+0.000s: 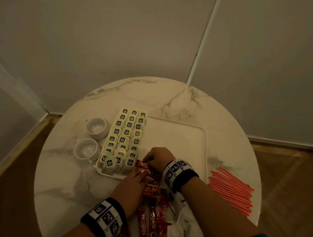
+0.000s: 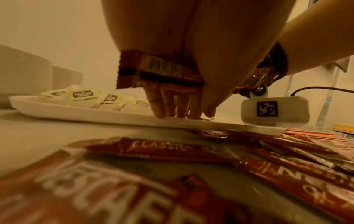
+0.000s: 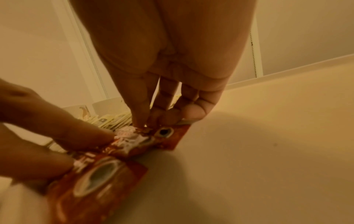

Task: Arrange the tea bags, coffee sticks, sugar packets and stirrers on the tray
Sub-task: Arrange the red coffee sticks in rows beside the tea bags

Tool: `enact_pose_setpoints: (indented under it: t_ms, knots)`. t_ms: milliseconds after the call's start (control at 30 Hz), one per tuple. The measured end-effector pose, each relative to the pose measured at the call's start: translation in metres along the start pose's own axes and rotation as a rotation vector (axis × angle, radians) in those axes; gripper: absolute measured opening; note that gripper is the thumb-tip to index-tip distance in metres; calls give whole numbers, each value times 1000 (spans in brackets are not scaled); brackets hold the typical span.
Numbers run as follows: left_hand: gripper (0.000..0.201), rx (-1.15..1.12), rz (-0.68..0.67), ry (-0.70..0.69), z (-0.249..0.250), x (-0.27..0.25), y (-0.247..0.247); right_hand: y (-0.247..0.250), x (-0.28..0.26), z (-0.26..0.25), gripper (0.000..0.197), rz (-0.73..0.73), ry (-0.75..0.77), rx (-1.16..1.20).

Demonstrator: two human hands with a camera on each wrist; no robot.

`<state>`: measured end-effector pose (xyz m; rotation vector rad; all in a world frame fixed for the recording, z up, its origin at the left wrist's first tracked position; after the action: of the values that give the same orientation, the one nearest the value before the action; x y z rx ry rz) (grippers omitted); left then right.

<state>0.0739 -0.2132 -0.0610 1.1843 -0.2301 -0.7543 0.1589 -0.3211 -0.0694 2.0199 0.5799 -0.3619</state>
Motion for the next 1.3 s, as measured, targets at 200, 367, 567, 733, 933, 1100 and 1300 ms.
enact_pose_setpoints:
  t_ms: [200,367,567,733,933,1100,1300]
  knots:
    - [48,7,-16,28,1,-1,2,5,1,7,29,73,-32,44]
    - [36,-236,97,140,-6,-3,22,41,-17,19,26,266,-35,309]
    - [22,-1197,19,432,-11,20,46,57,-52,-2,34,91,103,852]
    - [19,-1420,-102,335,6,34,59,51,-60,-17,7,49,249,977]
    - [18,-1567,-57,351,12,39,61,57,-56,-3,9,250,145,1153]
    - [24,-1477,13,427,-7,43,51,65,-59,14,7,426,41,1505]
    - [21,-1483,241,423,-22,45,63,67,-55,15,21,381,68,1093]
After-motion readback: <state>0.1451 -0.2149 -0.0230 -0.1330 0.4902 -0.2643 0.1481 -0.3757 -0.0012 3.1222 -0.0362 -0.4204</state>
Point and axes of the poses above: each hand's wrist, its own x-axis towards the middle knuckle, its own y-axis out of the back of the hand, z = x × y, the point moved 6 cm from there along x, towards the middle knuckle, and after that the axes turned 2 degrees about -z, right-handed, at the moved point
